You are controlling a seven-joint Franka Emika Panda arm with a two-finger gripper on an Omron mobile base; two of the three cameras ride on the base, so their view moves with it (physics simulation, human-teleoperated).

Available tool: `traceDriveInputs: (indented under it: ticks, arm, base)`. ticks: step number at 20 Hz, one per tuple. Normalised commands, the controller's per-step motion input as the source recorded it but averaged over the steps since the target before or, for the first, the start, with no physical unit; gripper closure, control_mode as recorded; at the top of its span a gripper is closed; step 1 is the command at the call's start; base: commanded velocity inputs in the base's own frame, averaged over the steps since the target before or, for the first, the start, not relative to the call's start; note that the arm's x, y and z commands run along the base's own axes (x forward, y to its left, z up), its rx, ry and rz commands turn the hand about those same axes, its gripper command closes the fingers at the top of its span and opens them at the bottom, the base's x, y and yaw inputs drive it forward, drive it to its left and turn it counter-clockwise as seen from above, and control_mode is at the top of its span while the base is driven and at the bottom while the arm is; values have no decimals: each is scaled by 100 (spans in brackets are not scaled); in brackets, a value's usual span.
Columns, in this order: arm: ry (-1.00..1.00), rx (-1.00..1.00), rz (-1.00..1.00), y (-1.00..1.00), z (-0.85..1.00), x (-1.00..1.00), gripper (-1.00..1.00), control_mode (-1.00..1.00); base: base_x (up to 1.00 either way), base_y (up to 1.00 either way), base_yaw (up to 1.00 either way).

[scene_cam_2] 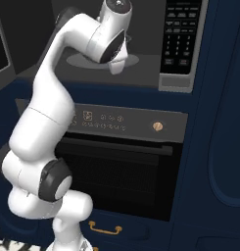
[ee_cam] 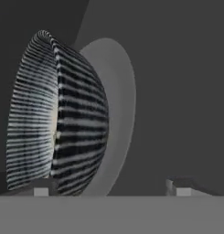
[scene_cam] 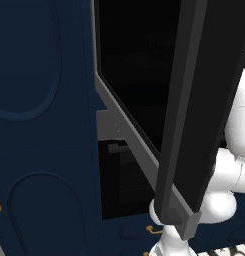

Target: Pick the sweet potato from the sink and place it in the bowl. Then pick the bowl and place it in the microwave. Then close the microwave door and press the start button.

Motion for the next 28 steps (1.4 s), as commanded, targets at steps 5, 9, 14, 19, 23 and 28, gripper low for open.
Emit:
traceDriveInputs:
  ticks: [5, 9, 14, 19, 23, 28]
  arm:
    - [-23, 0, 0, 9, -1, -100, -100, -100]
    - [-2, -8, 1, 18, -19, -44, -100, -100]
    - [-4, -31, 0, 0, -6, -34, -100, -100]
    - [-11, -51, 0, -1, 0, -27, -100, -100]
    - [-25, -53, 0, -12, -1, -22, -100, -100]
    - [-32, -56, 0, -17, -15, -8, -100, -100]
  base:
    - [0, 0, 0]
    - [0, 0, 0]
    - [0, 0, 0]
    - [0, 0, 0]
    - [0, 0, 0]
    - [0, 0, 0]
